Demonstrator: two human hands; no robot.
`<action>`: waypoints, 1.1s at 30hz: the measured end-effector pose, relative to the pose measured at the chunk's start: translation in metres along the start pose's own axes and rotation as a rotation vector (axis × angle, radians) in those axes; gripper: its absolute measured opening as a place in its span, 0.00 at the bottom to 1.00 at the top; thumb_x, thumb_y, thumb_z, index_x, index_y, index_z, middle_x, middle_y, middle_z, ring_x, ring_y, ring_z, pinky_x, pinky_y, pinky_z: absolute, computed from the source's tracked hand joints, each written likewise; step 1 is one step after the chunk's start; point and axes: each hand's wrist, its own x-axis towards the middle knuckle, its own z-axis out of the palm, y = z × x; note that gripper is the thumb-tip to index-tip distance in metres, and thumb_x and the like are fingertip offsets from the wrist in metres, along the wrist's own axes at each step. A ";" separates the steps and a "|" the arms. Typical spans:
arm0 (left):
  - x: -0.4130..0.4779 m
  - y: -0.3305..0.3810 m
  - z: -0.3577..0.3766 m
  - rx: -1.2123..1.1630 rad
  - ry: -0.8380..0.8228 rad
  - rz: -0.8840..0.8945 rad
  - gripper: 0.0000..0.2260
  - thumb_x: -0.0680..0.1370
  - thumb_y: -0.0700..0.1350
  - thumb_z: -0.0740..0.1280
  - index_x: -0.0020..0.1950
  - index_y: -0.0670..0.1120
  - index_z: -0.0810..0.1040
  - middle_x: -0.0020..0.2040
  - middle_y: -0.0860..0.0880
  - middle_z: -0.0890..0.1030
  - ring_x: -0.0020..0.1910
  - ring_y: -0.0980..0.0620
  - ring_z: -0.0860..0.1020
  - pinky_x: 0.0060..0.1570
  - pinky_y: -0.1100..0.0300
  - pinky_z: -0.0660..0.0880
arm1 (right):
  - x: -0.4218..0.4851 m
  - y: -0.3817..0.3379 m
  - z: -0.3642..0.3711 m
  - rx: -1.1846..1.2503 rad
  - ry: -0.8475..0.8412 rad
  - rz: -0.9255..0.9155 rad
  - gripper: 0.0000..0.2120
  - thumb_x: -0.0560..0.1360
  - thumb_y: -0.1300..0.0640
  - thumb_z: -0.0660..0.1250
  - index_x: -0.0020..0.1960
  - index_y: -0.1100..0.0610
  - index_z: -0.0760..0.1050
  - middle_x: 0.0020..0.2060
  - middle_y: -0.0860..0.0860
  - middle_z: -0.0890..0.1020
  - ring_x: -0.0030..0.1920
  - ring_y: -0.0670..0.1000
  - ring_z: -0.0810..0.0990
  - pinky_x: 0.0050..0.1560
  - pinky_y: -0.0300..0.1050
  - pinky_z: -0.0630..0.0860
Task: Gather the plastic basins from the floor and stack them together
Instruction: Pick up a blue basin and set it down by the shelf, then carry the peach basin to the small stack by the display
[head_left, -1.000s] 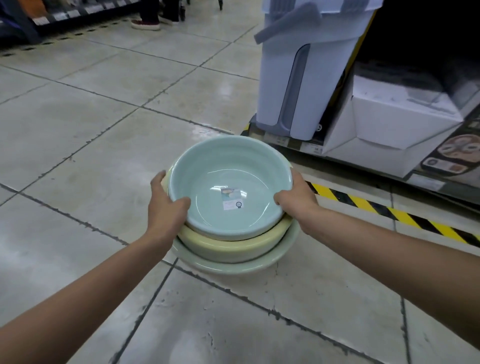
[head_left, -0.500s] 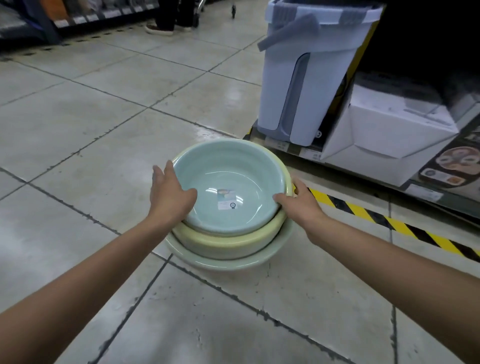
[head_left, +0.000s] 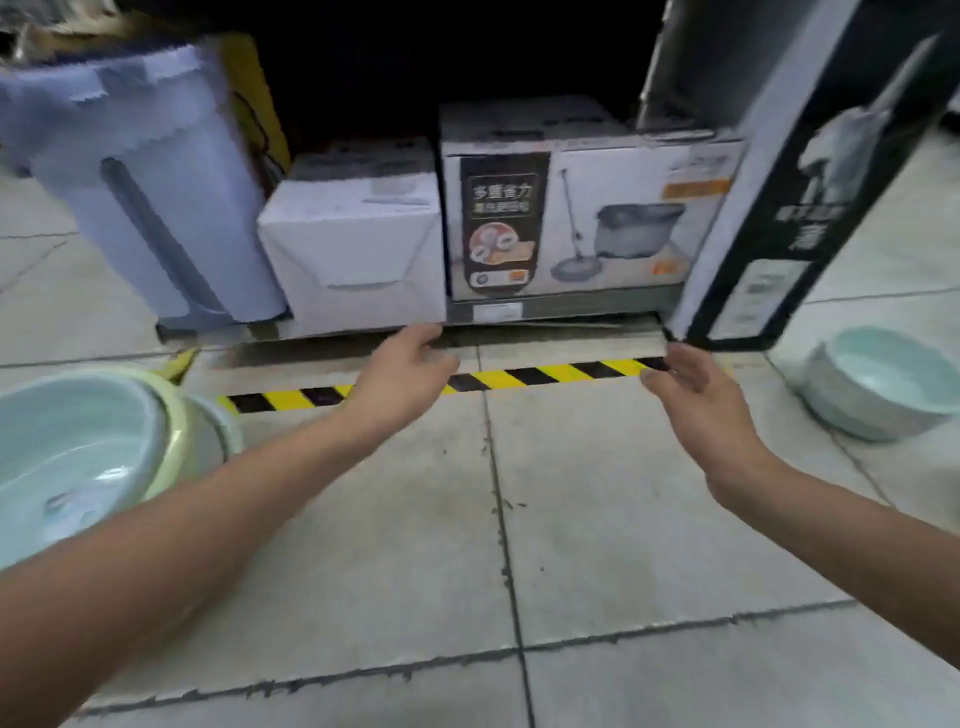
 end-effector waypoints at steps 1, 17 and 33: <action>0.007 0.021 0.030 0.008 -0.060 0.026 0.25 0.76 0.48 0.66 0.73 0.46 0.71 0.70 0.50 0.75 0.68 0.53 0.73 0.64 0.64 0.65 | 0.007 0.012 -0.035 0.000 0.063 0.022 0.23 0.77 0.52 0.70 0.71 0.50 0.71 0.67 0.46 0.76 0.68 0.47 0.74 0.68 0.44 0.69; -0.001 0.199 0.466 -0.167 -0.655 -0.120 0.18 0.75 0.57 0.69 0.58 0.48 0.75 0.58 0.47 0.78 0.59 0.48 0.77 0.65 0.47 0.73 | 0.052 0.227 -0.413 -0.022 0.748 0.425 0.26 0.78 0.49 0.66 0.74 0.53 0.66 0.71 0.54 0.72 0.69 0.57 0.72 0.63 0.49 0.67; -0.032 0.241 0.694 -0.209 -0.875 -0.293 0.22 0.76 0.45 0.70 0.66 0.38 0.72 0.58 0.43 0.79 0.54 0.44 0.79 0.55 0.53 0.77 | 0.117 0.365 -0.480 0.448 0.729 0.758 0.18 0.73 0.66 0.59 0.62 0.58 0.65 0.53 0.58 0.75 0.46 0.59 0.79 0.25 0.45 0.78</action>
